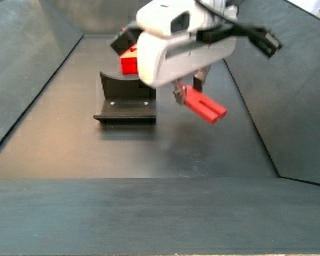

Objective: Pick up the double-square object. Move up. Place the double-square object on the fixture. Regrasp the double-square object. Move to above the board. Insert the double-square object.
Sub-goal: Place the double-square object on the fixture.

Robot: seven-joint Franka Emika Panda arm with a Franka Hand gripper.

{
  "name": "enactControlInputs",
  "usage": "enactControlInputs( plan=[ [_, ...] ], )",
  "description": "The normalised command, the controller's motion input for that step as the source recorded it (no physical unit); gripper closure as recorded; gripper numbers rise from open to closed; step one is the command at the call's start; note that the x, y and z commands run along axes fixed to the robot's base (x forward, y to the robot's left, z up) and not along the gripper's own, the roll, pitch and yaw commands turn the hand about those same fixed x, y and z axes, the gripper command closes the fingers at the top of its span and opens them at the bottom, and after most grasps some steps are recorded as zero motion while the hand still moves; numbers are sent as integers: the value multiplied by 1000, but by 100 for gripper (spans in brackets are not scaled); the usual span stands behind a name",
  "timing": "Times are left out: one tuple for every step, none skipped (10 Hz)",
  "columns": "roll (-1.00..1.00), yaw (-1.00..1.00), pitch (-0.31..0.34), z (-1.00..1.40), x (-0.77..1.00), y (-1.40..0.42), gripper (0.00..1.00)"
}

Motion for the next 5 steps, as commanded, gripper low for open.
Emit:
enactControlInputs(
  plan=[
    [0,0,0,1000,0,0,100],
    [4,-1,9,1000,0,0,100],
    [15,-4,22,1000,-9,3,100],
    [24,-8,23,1000,-11,5,100],
    [41,-16,32,1000,-17,7,100]
  ],
)
